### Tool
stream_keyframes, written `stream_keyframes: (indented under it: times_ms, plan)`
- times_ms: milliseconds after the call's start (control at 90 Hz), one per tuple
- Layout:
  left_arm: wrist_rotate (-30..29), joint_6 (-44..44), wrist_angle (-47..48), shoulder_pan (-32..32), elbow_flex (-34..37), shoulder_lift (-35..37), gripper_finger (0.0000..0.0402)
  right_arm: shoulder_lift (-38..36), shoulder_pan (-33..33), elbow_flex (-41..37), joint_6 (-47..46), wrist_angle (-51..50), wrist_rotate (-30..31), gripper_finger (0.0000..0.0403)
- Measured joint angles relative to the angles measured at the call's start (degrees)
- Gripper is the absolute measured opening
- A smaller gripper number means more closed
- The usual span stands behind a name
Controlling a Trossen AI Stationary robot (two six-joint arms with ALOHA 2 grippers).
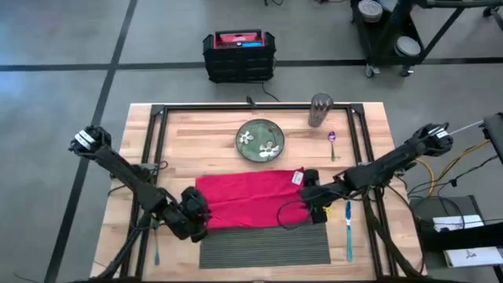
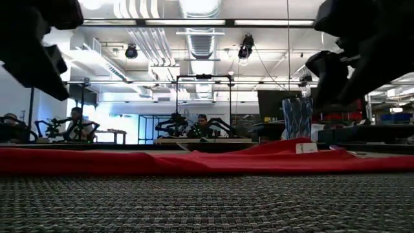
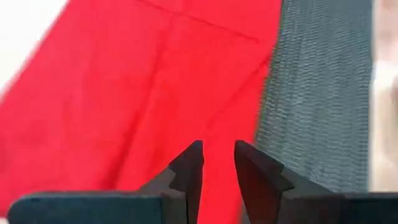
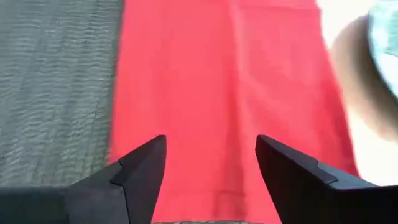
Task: Set table place
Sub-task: Fold the red table napkin
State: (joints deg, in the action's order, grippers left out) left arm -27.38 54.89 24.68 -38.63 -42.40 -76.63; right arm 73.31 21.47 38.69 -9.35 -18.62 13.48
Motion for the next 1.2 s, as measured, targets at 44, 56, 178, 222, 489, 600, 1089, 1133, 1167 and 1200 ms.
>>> stream_keyframes:
  times_ms: [44,56,178,222,489,600,1089,1133,1167,1200]
  plan:
    - [1.37,-1.85,0.39,1.55,0.29,-0.21,0.0081,0.41,-0.87,0.16,-0.03,-0.77,-0.01,0.0238]
    - [1.72,-2.27,0.38,1.97,0.37,-0.27,0.0083,0.54,-1.09,0.21,-0.03,-1.01,-0.03,0.0238]
    - [6.89,-8.17,0.86,6.03,2.03,-0.83,0.0109,1.97,-3.06,0.42,0.10,-2.14,-0.48,0.0234]
    - [8.85,-10.49,0.73,7.25,2.67,-1.33,0.0123,2.50,-3.46,0.42,0.40,-2.65,-1.07,0.0231]
    - [11.41,-21.06,1.20,11.93,5.04,-4.45,0.0208,5.07,-4.36,0.42,1.04,-2.90,-3.03,0.0218]
    - [13.23,-21.39,0.73,12.50,5.94,-5.85,0.0228,5.77,-4.36,0.42,1.38,-2.58,-3.05,0.0218]
    - [14.76,-21.50,-2.07,12.55,6.50,-8.04,0.0154,8.47,-9.13,2.12,1.77,-2.18,-7.21,0.0222]
    - [14.78,-21.56,-2.16,12.55,6.46,-8.04,0.0148,9.92,-9.12,2.75,2.88,-2.31,-7.66,0.0219]
    - [14.82,-21.59,-2.27,12.55,6.46,-8.04,0.0143,11.16,-9.11,3.23,3.25,-2.32,-7.78,0.0217]
    - [14.83,-21.60,-2.36,12.55,6.46,-8.04,0.0140,12.54,-9.11,3.74,3.46,-2.33,-7.81,0.0216]
